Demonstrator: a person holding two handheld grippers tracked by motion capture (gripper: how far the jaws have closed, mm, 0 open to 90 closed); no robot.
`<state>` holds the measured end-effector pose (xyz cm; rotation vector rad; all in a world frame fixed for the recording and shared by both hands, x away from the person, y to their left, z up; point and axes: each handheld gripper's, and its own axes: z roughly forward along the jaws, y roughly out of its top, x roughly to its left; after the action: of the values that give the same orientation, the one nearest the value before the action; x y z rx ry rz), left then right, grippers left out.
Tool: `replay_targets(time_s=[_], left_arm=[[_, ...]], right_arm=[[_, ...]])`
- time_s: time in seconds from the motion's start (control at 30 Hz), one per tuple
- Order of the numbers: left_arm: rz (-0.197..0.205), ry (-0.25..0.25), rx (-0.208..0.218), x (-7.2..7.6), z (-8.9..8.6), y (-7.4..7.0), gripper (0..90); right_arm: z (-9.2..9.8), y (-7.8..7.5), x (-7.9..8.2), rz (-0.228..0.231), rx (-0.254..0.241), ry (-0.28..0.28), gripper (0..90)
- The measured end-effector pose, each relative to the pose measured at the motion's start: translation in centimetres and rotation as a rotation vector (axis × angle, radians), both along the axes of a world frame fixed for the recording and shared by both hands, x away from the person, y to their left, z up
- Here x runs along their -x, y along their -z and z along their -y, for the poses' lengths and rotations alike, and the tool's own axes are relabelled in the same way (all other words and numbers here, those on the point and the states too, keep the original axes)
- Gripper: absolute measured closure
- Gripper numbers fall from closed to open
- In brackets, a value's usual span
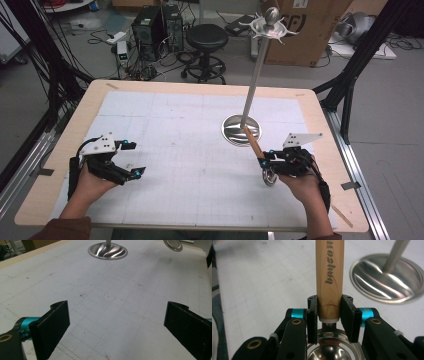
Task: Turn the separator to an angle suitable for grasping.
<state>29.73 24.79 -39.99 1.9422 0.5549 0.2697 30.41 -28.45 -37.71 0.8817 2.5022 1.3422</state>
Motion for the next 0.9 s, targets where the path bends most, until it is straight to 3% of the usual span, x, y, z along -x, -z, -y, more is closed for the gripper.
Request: replay_targets(time_s=[0.57,0.9], left_arm=[[0.009,0.012,0.017,0.1,0.2,-0.4,6.9],[0.012,0.017,0.036,0.1,0.2,-0.7,7.0]], right_arm=[[-2.1,-1.3,0.7,0.053,-0.042,-0.085,68.7],[-2.4,-1.7,0.8,0.07,-0.067,-0.108,68.7]])
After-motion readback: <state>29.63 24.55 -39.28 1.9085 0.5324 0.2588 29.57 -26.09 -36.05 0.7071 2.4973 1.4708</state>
